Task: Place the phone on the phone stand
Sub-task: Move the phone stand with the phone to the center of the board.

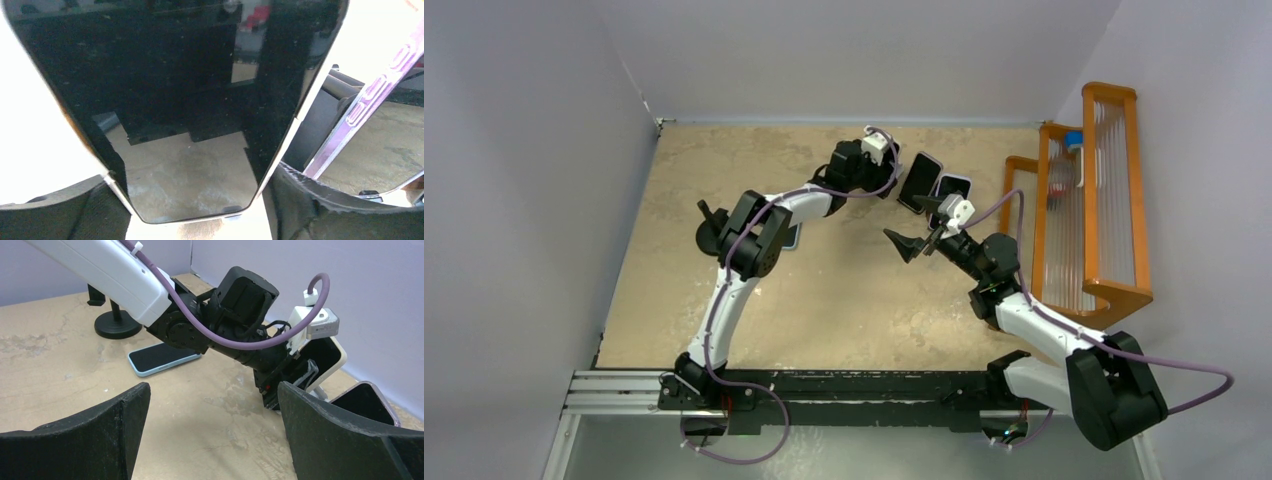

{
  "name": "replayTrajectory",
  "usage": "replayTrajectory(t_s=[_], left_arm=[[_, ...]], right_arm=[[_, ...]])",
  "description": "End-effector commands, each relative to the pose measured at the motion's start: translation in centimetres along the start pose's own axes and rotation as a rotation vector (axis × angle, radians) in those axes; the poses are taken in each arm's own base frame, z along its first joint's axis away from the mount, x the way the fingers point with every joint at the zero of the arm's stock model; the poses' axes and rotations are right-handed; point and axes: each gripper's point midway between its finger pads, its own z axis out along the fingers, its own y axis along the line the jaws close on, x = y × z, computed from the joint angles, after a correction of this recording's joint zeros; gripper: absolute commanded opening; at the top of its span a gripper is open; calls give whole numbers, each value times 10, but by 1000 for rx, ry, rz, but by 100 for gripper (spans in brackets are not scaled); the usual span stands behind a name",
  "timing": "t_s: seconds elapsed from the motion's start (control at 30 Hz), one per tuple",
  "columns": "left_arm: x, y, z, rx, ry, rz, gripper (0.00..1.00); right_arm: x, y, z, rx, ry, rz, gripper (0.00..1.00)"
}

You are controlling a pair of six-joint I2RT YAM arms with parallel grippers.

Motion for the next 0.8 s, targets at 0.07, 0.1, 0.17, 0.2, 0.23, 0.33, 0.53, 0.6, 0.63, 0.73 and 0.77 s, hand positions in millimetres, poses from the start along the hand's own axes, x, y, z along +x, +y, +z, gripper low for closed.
replayTrajectory(t_s=[0.07, 0.1, 0.17, 0.2, 0.23, 0.33, 0.53, 0.6, 0.63, 0.73, 0.77], left_arm=[[2, -5, 5, -36, 6, -7, 97], [1, -5, 3, -33, 4, -2, 97], [-5, -1, -3, -30, 1, 6, 97], [-8, -1, -6, -24, 0, 9, 97], [-9, 0, -11, -19, 2, 15, 97], [-12, -4, -31, -7, 0, 34, 97], [-6, -6, -85, -56, -5, 40, 98], [-9, -5, -105, -81, -22, 36, 98], [-20, -7, -118, -90, -45, 37, 98], [-40, -8, -156, -138, -90, 17, 98], [-45, -7, -173, -164, -101, 1, 98]], right_arm=[[-31, 1, 4, -15, -87, -51, 99], [-31, 1, 4, -15, -87, -52, 99], [-31, 1, 4, -18, -86, -51, 99], [-31, 1, 4, -18, -87, -52, 99], [-32, 1, 4, -18, -88, -52, 99], [-33, 1, 4, -18, -91, -54, 99], [-36, 1, 4, -12, -98, -53, 99], [-36, -1, 4, -3, -99, -41, 99], [-35, -2, 5, 3, -97, -34, 99], [-31, -4, 15, 21, -67, 56, 99], [-27, -6, 19, 42, -43, 104, 97]])
